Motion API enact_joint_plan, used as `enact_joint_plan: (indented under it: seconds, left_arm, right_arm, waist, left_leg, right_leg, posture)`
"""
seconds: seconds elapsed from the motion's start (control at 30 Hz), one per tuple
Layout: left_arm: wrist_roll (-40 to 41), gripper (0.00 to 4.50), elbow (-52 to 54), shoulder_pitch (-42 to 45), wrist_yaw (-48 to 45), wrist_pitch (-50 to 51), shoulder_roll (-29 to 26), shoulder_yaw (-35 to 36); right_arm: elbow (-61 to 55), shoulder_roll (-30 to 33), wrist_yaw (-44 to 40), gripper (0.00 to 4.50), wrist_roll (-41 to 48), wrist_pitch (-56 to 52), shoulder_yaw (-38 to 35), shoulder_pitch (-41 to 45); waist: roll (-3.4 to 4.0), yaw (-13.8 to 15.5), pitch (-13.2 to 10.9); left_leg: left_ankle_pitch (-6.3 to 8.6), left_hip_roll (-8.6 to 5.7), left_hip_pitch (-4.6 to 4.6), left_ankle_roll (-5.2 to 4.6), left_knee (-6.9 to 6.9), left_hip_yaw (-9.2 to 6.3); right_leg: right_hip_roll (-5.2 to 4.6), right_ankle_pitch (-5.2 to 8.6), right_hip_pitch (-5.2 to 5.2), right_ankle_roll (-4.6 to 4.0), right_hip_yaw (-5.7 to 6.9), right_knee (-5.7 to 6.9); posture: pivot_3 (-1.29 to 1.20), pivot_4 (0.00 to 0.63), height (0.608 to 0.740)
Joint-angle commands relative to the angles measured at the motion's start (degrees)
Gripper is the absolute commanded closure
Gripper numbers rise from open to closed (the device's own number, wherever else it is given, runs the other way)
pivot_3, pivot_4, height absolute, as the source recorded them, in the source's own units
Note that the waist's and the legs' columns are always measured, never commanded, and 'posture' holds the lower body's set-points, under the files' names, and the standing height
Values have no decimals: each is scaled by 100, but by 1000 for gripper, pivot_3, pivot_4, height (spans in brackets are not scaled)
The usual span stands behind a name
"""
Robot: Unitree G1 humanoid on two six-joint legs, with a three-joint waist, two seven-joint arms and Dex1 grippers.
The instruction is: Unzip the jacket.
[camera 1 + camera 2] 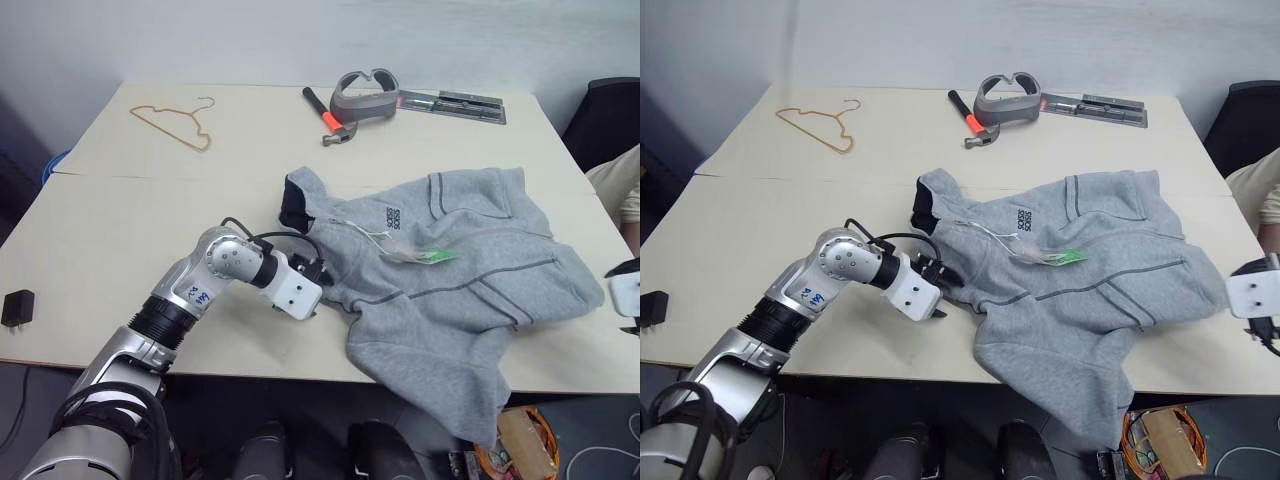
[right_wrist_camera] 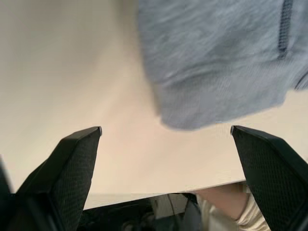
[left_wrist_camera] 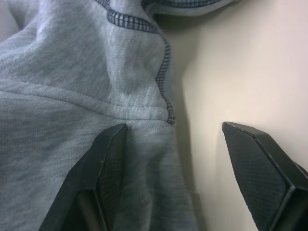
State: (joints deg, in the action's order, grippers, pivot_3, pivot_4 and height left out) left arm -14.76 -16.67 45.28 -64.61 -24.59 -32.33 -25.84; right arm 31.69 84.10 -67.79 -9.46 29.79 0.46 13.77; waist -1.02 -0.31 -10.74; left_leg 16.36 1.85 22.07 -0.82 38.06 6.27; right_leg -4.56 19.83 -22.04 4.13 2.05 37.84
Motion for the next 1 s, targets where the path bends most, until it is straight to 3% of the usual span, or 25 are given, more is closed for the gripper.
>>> enact_joint_plan:
  seconds: [0.03, 0.23, 0.5, 0.6, 0.87, 0.97, 1.0]
  left_arm:
    - [35, 1185, 197, -27, 194, -61, -2, 132]
    - [310, 1185, 934, -596, 319, -102, -390, 513]
    - [-238, 1185, -57, -63, 1097, -445, 244, 305]
    - [-285, 1806, -610, 268, 1096, -539, 486, 168]
    - [-258, 4438, -1101, 422, 757, -810, 293, 99]
    - [-128, 4500, -1043, 276, 497, -871, 62, 115]
    - [-112, 4500, -1064, 249, 459, -912, -28, 131]
  right_arm:
    - [-436, -210, 463, 0, 108, -217, -303, -289]
    - [-752, -841, 1037, 0, -127, -504, -140, 3]
    - [-228, -1293, 1134, 0, -568, -573, 348, 851]
    - [59, -1318, 969, 616, -654, -453, 577, 1058]
    - [-358, -1236, 215, 3434, 27, -662, 469, 779]
    - [-1019, -1108, -223, 4477, 593, -1109, 197, 259]
    - [-1317, -1049, -340, 4477, 775, -1286, 71, 37]
  waist:
    - [0, -44, 0]
    - [2, -142, 1]
    - [3, -5, 1]
    - [3, 12, 1]
    - [3, -15, 1]
    - [3, -12, 1]
    - [3, -9, 1]
  left_leg:
    - [1, 1, -2, -1, -1, 1]
    - [-4, 4, 16, 9, -11, 8]
    - [-2, -4, 19, 3, 2, 15]
    - [-1, -4, 19, 2, 0, 25]
    - [-1, 3, 14, 2, -3, 37]
    - [-1, 7, 12, 3, -5, 37]
    - [0, 6, 12, 3, -5, 38]
  right_leg:
    - [0, 0, 2, 0, -3, 1]
    - [6, 1, -35, -1, -16, 16]
    - [2, -2, -31, 4, -19, 14]
    - [4, -2, -36, 4, -24, 13]
    - [11, -2, -41, 5, -39, 16]
    - [13, -2, -41, 5, -40, 16]
    - [12, -2, -41, 5, -42, 17]
  posture:
    - [0, 150, 740]
    - [0, 150, 740]
    - [0, 150, 740]
    - [0, 150, 740]
    - [0, 150, 740]
    - [0, 150, 740]
    - [0, 150, 740]
